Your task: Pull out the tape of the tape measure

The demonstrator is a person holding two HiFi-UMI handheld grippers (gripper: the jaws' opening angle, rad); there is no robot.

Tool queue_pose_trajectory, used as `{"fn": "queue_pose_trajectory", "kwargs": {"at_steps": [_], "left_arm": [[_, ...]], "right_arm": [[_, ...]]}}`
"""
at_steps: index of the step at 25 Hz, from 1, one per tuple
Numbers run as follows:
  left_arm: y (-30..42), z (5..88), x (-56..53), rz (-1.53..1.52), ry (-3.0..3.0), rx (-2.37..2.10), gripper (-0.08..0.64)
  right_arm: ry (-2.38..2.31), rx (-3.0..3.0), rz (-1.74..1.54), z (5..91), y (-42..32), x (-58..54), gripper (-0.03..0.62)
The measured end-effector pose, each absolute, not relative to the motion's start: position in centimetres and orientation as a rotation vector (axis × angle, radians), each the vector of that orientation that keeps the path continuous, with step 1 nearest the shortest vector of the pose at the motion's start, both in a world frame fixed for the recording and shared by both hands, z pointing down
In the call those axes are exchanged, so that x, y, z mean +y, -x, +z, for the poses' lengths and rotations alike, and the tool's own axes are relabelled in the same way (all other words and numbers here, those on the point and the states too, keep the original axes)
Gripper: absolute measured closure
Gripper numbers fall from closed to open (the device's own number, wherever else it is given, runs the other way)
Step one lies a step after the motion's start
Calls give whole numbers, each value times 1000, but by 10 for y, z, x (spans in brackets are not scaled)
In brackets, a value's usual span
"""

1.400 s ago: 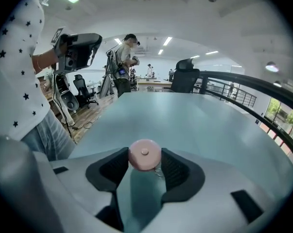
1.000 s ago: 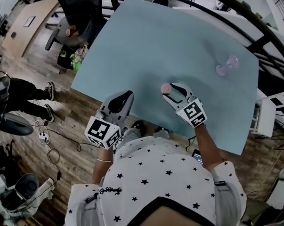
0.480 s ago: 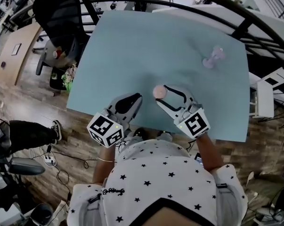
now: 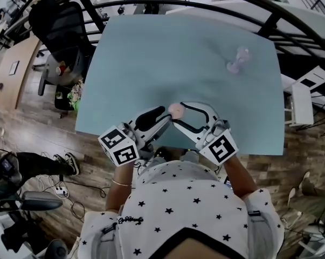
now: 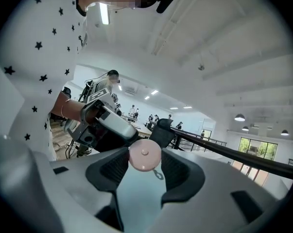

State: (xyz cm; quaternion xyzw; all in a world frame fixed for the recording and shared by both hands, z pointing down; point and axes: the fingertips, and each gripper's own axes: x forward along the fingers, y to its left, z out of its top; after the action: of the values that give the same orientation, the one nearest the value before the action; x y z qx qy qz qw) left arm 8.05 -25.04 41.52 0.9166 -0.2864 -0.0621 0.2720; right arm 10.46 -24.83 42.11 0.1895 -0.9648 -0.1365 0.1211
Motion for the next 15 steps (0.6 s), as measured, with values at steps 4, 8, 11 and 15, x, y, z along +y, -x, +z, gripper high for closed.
{"fn": "queue_pose_trajectory", "kwargs": {"at_steps": [4, 8, 11, 15], "left_arm": [[-89, 418, -247, -155, -2456, -740, 394], [-89, 418, -246, -195, -2433, -745, 404], [-86, 415, -248, -248, -2402, -728, 446], [-84, 411, -250, -293, -2368, -720, 463]], "right_arm": [[-526, -2819, -408, 421, -99, -239, 382], [-520, -2826, -427, 419, -97, -236, 380], [-528, -2818, -435, 417, -96, -237, 380], [-545, -2799, -458, 415, -95, -239, 380]]}}
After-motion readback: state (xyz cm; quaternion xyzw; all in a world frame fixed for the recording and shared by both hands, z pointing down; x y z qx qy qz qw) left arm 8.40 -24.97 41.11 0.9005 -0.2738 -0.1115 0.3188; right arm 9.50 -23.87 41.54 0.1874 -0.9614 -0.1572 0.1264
